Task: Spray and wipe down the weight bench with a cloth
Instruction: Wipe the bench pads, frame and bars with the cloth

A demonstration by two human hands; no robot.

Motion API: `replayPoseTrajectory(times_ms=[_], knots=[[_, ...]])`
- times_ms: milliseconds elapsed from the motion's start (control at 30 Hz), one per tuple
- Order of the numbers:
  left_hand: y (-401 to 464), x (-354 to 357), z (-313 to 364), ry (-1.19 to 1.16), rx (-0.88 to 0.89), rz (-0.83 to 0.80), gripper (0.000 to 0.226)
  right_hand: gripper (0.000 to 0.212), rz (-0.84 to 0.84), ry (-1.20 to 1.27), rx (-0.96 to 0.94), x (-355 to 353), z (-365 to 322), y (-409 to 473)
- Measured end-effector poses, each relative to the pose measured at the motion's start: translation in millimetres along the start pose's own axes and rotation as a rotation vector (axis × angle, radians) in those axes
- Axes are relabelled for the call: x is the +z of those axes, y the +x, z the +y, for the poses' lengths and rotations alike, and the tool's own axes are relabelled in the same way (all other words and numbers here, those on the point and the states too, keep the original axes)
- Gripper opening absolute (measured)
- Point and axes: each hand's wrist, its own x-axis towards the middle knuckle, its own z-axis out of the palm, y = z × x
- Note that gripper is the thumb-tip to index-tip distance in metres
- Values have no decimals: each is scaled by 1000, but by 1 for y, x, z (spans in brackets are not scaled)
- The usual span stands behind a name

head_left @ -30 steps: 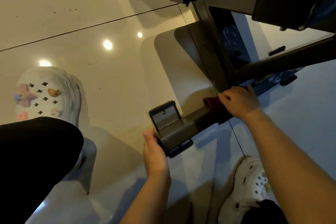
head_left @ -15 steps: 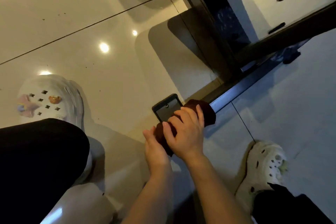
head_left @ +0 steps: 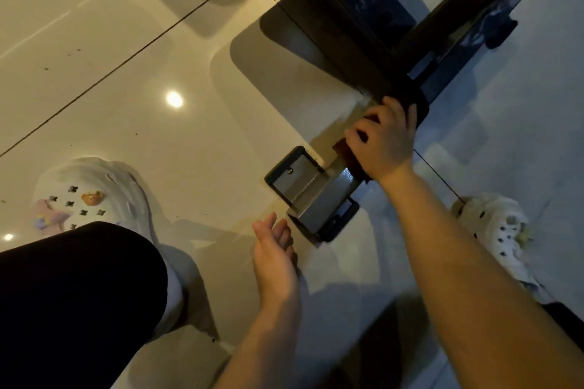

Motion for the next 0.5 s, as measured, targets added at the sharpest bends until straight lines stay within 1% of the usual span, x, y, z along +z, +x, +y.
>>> replayPoseTrajectory(times_ms=[33, 100, 233, 300, 400, 500], knots=[[-1, 0, 0, 2, 7, 2, 58, 33, -17, 3, -7, 4, -12, -13], [-1, 2, 1, 3, 10, 14, 58, 36, -18, 6, -29, 13, -39, -44], [3, 4, -1, 7, 19, 36, 58, 42, 178, 146, -38, 34, -75, -82], [1, 4, -3, 19, 30, 61, 56, 40, 210, 170, -33, 37, -73, -79], [-4, 5, -2, 72, 83, 91, 54, 37, 236, 180, -96, 38, -55, -65], [-9, 8, 1, 119, 133, 84, 52, 41, 257, 185, -84, 33, -32, -42]])
